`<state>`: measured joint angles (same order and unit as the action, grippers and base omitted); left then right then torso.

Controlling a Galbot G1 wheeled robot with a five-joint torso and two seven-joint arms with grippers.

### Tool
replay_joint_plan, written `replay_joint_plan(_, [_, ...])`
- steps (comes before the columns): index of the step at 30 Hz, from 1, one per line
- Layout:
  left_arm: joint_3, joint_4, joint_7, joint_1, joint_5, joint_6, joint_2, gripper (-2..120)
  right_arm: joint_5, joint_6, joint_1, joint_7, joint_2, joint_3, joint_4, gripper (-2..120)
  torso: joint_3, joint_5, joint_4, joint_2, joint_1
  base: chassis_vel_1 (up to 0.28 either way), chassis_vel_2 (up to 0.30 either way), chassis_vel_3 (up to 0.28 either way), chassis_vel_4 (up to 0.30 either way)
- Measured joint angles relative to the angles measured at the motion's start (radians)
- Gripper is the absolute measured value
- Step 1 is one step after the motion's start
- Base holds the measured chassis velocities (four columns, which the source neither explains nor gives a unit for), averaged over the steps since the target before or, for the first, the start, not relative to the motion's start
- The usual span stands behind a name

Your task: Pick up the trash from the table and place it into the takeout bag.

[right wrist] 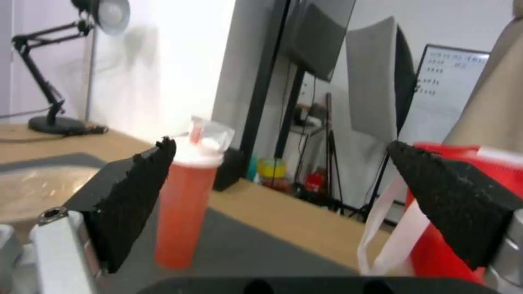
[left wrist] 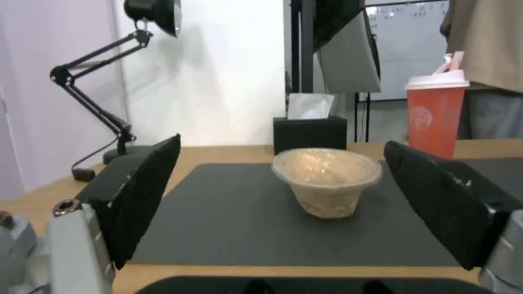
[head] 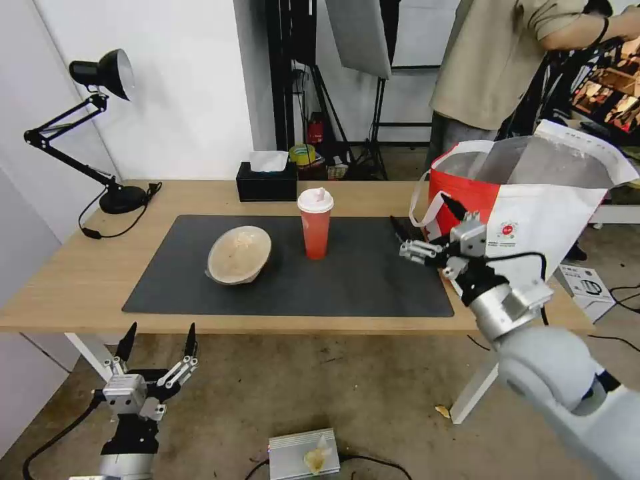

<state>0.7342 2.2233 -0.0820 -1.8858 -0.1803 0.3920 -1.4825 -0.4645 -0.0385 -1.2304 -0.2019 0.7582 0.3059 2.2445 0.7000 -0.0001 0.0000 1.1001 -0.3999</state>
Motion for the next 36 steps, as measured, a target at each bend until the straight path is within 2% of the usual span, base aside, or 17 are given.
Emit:
replay_joint_plan(11, [-0.001,0.010,-0.007,0.001,0.017,0.013,-0.015,100,0.110,0.041,-0.151,0.047,0.108,0.071,0.012,100,0.000,0.0001,0.0000,0.000,0.000,0.000,0.000,0.000,0.000])
replay_joint_plan(13, [-0.001,0.010,-0.009,0.003,0.022,0.022,-0.017,100,0.133,0.050,-0.197,0.056,0.148,0.108,0.013,100,0.000,0.0001,0.0001,0.000,0.000,0.000,0.000,0.000,0.000])
replay_joint_plan(20, [-0.002,0.012,-0.014,0.004,0.026,0.028,-0.019,100,0.197,0.084,-0.292,0.084,0.218,0.169,0.013,100,0.000,0.0001,0.0000,0.000,0.000,0.000,0.000,0.000,0.000])
replay_joint_plan(27, [-0.013,0.015,-0.041,0.005,0.032,0.042,-0.020,100,0.264,0.133,-0.393,0.106,0.302,0.224,0.014,100,0.000,0.0001,0.0000,0.000,0.000,0.000,0.000,0.000,0.000])
replay_joint_plan(36, [-0.030,0.018,-0.070,0.003,0.054,0.069,-0.025,100,0.295,0.171,-0.458,0.126,0.345,0.270,0.013,100,0.000,0.0001,0.0000,0.000,0.000,0.000,0.000,0.000,0.000])
